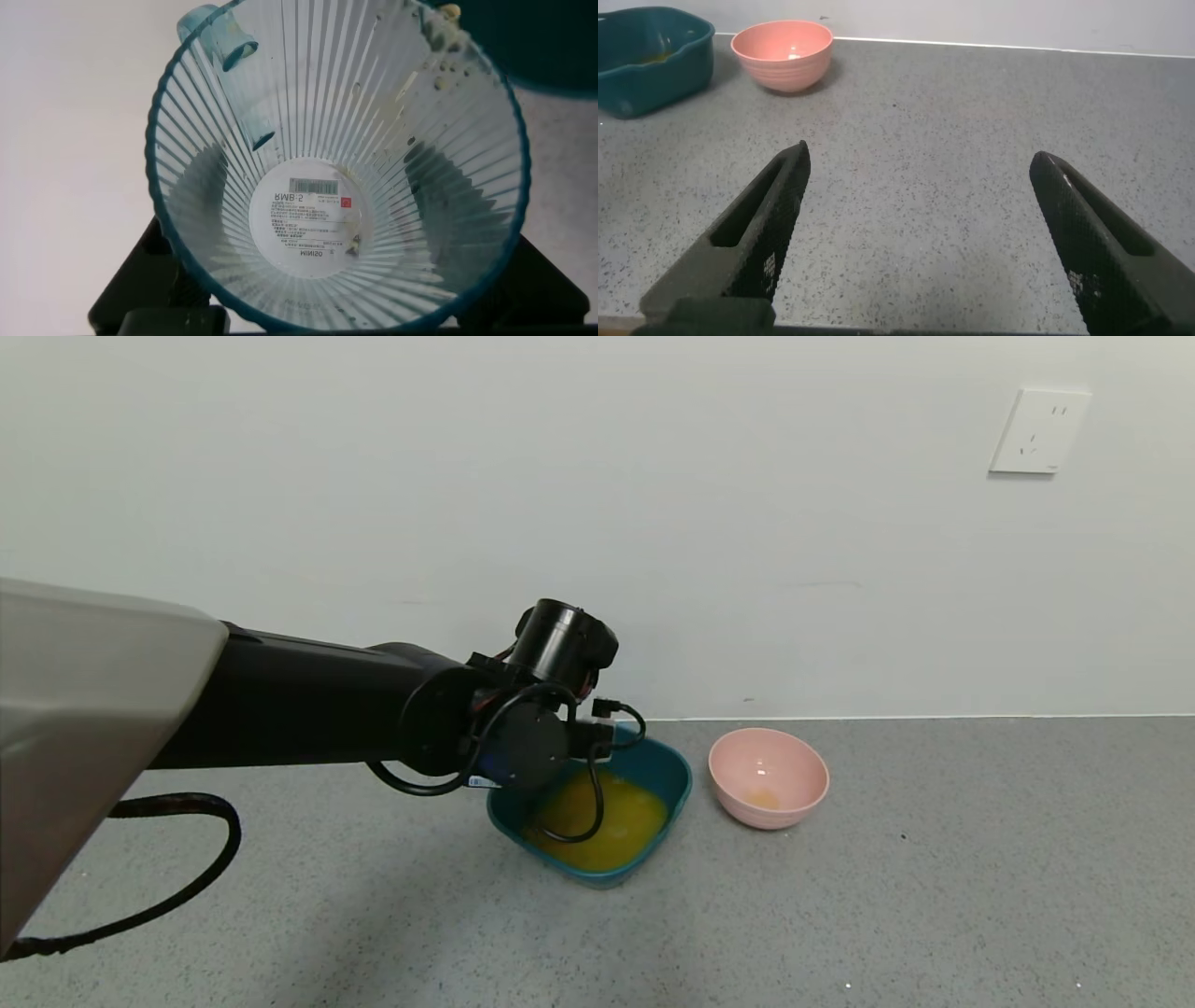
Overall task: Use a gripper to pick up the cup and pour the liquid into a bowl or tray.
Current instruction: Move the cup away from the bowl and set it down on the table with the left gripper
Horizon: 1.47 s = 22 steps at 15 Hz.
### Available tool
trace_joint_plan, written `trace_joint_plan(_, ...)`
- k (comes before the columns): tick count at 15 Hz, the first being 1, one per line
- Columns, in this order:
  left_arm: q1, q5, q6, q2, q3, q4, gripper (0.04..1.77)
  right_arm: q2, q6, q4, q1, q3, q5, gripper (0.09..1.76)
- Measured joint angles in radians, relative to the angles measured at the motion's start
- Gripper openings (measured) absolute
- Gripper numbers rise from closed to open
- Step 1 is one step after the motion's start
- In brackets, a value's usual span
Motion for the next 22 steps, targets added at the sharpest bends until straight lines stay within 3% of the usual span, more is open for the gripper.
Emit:
trace_joint_plan(6,-0.01,-0.124,-0.324,-0.023,0.007,0.01,1.31,0.0,0.0,0.0,0.0,0.0,0.0,1.71)
trace_joint_plan(11,-0.004,-0.175,-0.557,-0.076,0.043,0.008,1.31,0.0,0.0,0.0,0.0,0.0,0.0,1.71)
trace_joint_plan(20,0.06,-0.288,-0.954,-0.279,0.208,0.0,1.31,0.0,0.0,0.0,0.0,-0.001,0.0,1.71)
trace_joint_plan(22,0.09,-0.316,-1.003,-0.331,0.249,-0.001,1.31,0.0,0.0,0.0,0.0,0.0,0.0,1.71)
